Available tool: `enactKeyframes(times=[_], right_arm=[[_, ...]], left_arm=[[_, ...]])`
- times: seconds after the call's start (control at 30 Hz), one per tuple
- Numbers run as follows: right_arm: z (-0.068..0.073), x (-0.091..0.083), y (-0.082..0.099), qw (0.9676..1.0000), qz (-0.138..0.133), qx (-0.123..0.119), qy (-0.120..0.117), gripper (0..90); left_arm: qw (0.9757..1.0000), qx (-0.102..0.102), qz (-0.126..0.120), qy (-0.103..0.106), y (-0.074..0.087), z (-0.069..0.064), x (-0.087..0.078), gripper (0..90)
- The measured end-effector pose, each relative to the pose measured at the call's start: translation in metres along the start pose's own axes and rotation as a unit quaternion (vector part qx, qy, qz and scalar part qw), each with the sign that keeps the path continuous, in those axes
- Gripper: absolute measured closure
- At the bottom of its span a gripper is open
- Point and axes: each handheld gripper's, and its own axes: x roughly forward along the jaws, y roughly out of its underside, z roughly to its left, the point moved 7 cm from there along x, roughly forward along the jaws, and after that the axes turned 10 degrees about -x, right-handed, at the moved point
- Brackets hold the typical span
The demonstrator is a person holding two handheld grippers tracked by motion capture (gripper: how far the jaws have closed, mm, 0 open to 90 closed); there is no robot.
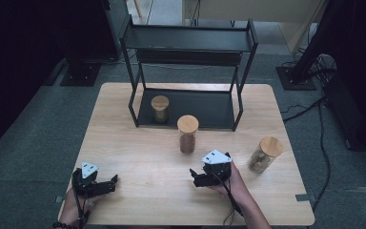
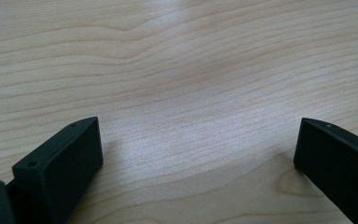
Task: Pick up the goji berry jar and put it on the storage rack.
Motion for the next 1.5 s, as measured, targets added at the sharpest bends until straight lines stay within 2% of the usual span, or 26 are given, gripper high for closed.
enactKeyframes(times=[0.8, 0.97, 1.5], right_arm=[[-0.003, 0.016, -0.019, 0.9999, -0.008, 0.009, 0.004, 4.2], [-0.007, 0.021, -0.024, 0.9997, -0.01, 0.02, 0.012, 4.3], [-0.008, 0.034, -0.035, 0.9997, -0.009, 0.021, 0.012, 4.9]], left_arm=[[1.0, 0.0, 0.0, 0.0, 0.0, 0.0, 0.0, 1.2], [1.0, 0.001, 0.0, 0.0, 0.0, 0.0, 0.0, 1.2], [1.0, 0.001, 0.0, 0.001, 0.0, 0.0, 0.0, 1.2]])
